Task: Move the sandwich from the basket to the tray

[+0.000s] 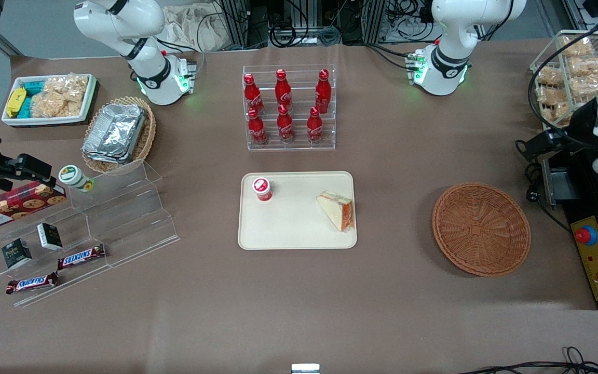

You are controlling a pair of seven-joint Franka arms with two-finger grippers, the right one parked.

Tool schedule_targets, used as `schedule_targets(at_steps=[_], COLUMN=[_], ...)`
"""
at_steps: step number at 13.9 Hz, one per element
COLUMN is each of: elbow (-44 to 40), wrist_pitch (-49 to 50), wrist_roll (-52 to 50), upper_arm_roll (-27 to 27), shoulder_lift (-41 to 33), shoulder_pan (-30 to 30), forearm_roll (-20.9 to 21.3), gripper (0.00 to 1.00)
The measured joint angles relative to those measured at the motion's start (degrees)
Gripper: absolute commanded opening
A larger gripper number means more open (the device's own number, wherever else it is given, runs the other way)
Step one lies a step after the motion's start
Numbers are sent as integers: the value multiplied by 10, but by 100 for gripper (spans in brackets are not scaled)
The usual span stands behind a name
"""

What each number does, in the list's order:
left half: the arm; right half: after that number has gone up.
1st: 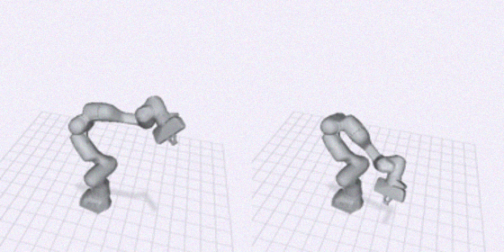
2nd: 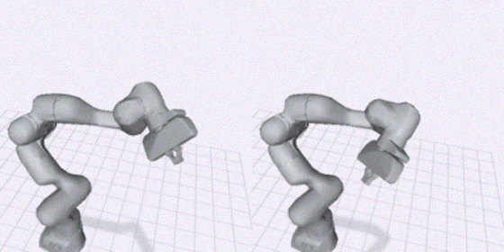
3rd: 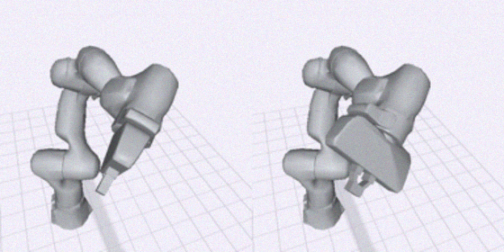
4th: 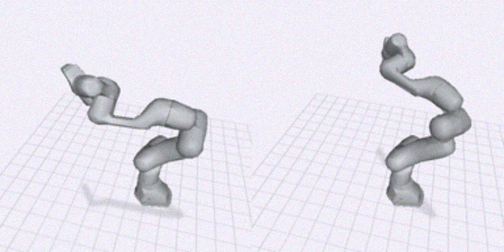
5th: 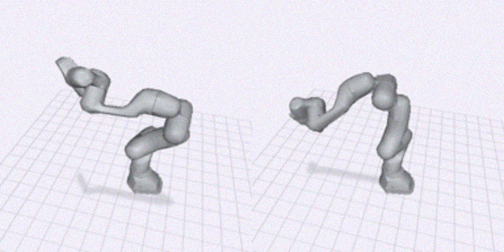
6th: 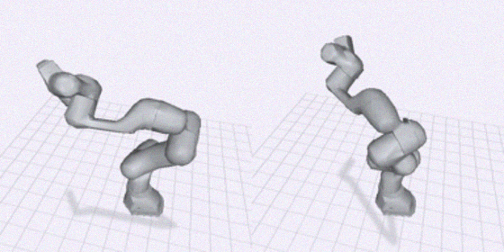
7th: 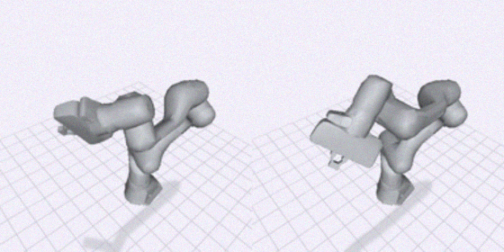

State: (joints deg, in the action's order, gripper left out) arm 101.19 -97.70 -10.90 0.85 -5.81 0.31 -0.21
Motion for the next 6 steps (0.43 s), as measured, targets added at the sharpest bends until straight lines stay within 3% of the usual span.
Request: schedule_targets(at_steps=[6], elbow=[72], wrist_pitch=[-15], wrist_roll=[13], upper_arm_roll=[8], shoulder_lift=[-63], shoulder_pan=[9], forearm_roll=[3], gripper=[100])
